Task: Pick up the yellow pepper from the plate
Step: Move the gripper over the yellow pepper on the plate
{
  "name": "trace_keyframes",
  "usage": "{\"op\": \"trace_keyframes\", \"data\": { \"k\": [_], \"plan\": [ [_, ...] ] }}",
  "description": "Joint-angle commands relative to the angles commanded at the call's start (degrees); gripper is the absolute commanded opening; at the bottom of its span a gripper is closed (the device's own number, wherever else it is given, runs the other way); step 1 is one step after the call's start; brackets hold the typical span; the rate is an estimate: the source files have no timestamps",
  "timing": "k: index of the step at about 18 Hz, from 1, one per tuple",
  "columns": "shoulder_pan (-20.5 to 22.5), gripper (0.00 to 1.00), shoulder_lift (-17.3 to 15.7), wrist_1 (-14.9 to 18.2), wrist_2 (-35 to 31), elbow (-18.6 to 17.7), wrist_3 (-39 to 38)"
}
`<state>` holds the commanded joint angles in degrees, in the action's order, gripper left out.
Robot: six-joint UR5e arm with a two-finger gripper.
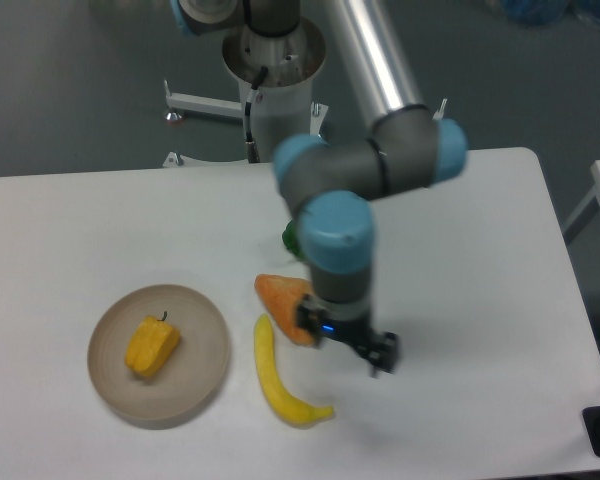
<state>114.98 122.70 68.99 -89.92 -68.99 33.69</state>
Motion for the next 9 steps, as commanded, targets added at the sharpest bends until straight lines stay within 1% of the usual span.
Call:
{"op": "trace_keyframes", "data": {
  "k": [1,3,6,9],
  "plan": [
    [-1.41,1.00,-0.26,0.18,1.23,-1.14,-2.55],
    [-2.73,1.00,-1.75,0.00,3.69,-4.12,-6.43],
    [-4.93,1.00,-2.81,0.18,5.81,-5.19,-9.77],
    [-6.78,1.00,-2.81,-0.26,5.64,-6.77,-10.75]
  ]
}}
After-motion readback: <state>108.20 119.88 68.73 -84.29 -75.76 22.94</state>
